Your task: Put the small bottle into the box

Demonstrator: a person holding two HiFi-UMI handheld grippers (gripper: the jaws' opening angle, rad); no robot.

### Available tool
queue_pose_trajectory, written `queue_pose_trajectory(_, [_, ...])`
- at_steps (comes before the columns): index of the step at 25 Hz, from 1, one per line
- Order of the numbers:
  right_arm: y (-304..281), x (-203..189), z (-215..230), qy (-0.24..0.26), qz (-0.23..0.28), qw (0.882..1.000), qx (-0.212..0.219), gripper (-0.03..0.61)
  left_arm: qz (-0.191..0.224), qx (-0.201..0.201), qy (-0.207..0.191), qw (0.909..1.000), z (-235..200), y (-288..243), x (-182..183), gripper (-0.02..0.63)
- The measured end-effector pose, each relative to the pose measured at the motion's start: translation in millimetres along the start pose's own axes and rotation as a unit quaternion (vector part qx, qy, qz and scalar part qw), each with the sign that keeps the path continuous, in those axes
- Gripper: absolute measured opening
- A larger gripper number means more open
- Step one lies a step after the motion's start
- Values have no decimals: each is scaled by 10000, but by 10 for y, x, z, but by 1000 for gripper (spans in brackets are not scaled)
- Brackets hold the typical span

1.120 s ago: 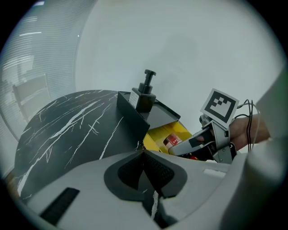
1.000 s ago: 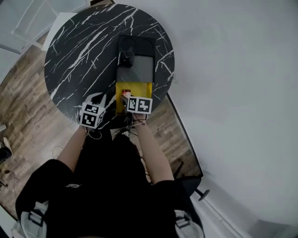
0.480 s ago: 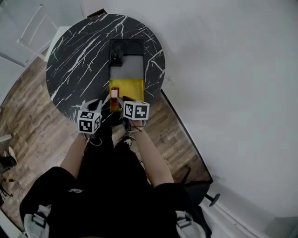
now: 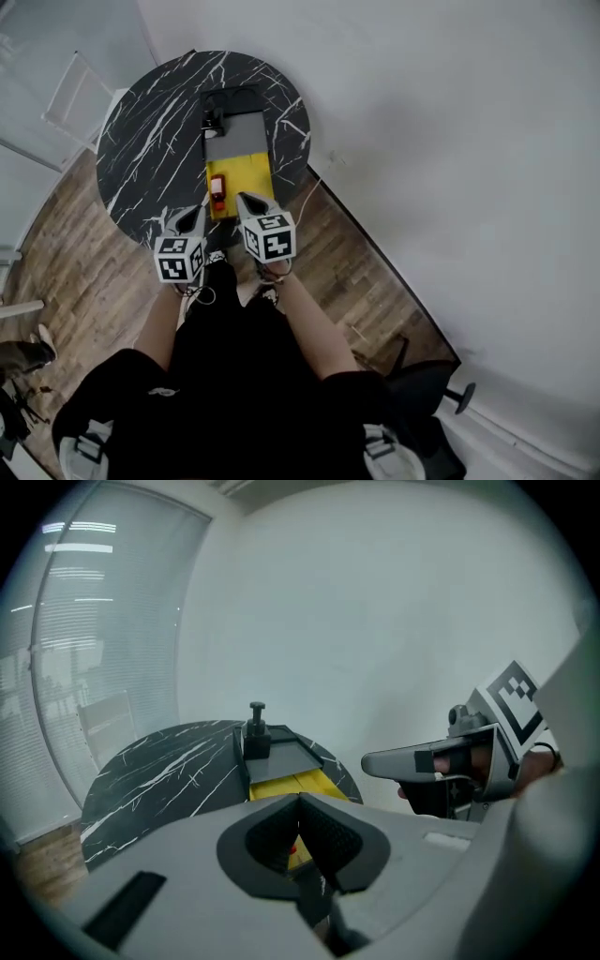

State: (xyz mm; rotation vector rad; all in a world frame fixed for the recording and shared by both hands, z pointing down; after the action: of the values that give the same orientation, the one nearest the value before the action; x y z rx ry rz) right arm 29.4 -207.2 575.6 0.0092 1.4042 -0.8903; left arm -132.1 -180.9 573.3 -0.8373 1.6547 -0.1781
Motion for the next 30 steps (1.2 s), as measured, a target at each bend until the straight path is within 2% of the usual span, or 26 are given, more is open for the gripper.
queue_pose_trajectory(4, [419, 192, 6, 412, 585, 9972, -236, -5, 375, 13, -93, 9993, 274, 202, 126, 0])
queue_pose_trajectory(8, [835, 398, -64, 905, 1178, 9876, -516, -4, 861, 31, -100, 9962, 506, 489, 285, 0])
queue_pose_trajectory(12, [1330, 749, -214, 1447, 1926, 9673, -786, -5, 1511, 1, -124, 9884, 733, 782, 496, 0])
queue_pose_trajectory(19, [1996, 1097, -389, 1911, 2749, 9363, -1064, -5, 2214, -29, -611, 9733, 1014, 1186, 865, 0])
queue_pose_trajectory(24, [2212, 1167, -342, 1965, 2995, 9262, -1179, -5, 2426, -179, -854, 9662, 1127, 1295, 982, 0])
queue_pose_trajectory(30, [2266, 1110, -336, 1861, 2883, 9321, -1159, -5, 2220, -447, -904, 9698, 1239, 1240, 969, 0])
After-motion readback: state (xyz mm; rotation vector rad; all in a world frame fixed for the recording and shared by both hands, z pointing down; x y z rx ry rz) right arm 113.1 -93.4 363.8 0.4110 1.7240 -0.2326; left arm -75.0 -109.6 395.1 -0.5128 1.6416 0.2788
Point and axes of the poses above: the fingertips, and each gripper's own axes: y backward along the fingers, z to its right, x out of its top, the point moved 7 cm from there along y, backward along the fingers, and after that the axes turned 7 degrees about y, right-handed, at the moved point
